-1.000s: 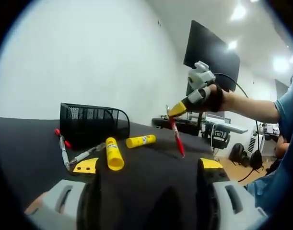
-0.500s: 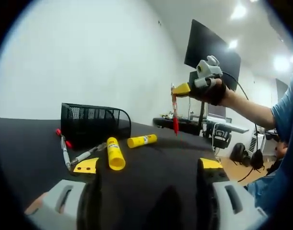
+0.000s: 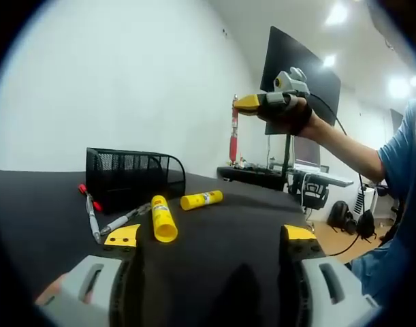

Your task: Pick up pens and glue sticks and place them into the holder.

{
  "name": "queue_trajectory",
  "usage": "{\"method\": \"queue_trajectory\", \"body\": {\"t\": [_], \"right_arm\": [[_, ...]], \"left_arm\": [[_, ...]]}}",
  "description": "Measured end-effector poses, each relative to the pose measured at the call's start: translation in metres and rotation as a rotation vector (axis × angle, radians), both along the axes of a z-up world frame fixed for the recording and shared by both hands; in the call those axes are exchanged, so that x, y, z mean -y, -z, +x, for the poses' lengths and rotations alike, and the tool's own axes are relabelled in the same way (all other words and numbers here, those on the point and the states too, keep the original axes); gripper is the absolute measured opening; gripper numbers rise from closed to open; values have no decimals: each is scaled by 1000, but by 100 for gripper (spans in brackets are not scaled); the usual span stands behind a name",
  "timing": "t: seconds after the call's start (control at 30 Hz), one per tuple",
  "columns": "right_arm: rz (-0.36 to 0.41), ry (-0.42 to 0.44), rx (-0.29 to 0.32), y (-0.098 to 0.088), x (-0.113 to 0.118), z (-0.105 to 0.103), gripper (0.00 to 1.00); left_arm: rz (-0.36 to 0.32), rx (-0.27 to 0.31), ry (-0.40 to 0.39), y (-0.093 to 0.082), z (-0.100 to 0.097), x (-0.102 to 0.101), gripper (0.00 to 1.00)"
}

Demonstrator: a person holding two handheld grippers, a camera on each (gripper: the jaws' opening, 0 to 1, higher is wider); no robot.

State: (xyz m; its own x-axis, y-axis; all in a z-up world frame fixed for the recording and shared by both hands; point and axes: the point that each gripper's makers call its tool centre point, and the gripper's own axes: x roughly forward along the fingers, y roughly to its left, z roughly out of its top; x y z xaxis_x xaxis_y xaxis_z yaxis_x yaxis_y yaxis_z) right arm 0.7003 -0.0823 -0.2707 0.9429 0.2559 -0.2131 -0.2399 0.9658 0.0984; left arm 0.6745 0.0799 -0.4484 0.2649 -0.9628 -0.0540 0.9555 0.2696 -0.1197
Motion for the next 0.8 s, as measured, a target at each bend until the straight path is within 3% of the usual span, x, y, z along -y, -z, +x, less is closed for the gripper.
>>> {"method": "queue_trajectory", "body": {"t": [0.33,0.53,0.8], "right_arm": [[28,-26,49,-17,-2,21,4],[42,-64,79,-24,-6,34,4],[20,-73,99,-35,-15,61,4]], "left_arm": [[2,-1,-5,0,1,0,78],[36,15,-4,5,-1,2,78],[14,15,2,1,-3,1,78]]}}
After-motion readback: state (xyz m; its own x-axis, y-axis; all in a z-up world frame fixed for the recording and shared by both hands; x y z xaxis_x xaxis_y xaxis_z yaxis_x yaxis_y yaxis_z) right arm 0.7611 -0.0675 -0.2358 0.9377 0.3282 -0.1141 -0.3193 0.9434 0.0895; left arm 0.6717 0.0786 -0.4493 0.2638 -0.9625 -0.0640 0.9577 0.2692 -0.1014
